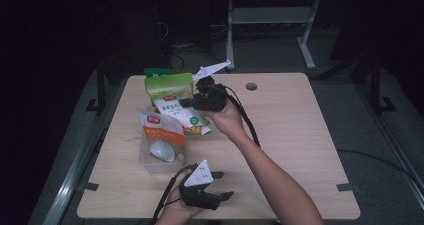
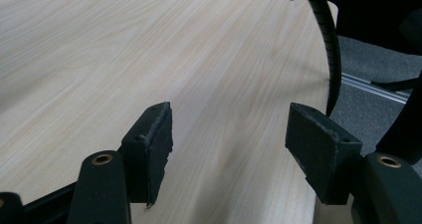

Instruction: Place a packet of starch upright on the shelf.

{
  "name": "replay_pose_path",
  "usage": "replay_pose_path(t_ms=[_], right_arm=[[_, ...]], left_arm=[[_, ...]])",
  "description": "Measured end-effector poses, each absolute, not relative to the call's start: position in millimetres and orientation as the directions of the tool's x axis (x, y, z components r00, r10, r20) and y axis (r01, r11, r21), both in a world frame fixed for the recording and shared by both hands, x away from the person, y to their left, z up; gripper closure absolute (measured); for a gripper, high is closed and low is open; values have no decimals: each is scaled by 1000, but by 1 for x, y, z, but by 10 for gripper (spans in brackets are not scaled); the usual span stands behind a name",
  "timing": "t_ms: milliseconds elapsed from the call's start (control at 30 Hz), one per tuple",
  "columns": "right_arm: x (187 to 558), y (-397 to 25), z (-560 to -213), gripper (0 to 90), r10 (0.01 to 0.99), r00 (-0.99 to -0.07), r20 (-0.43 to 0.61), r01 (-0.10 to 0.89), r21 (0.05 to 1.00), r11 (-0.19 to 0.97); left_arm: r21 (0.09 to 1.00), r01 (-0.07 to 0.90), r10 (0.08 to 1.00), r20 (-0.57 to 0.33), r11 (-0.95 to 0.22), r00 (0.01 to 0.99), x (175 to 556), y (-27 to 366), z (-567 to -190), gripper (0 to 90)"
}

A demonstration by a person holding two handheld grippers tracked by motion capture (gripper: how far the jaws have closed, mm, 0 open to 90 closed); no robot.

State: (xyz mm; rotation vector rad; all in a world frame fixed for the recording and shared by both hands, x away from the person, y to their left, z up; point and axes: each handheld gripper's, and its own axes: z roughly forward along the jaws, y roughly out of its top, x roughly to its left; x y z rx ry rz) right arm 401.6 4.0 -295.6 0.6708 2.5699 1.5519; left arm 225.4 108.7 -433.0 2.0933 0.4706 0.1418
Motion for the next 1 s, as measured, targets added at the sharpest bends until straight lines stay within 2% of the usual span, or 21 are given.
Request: replay_pose_path(t_ms=[533, 1000], right_arm=[[423, 60, -325, 896, 388, -899, 203, 363, 840, 403], [422, 72, -352, 890, 368, -903, 221, 370, 836, 405]], left_arm=[[842, 272, 383, -86, -466, 920, 223, 112, -431, 344], [840, 274, 379, -89, -468, 921, 221, 112, -432, 344]])
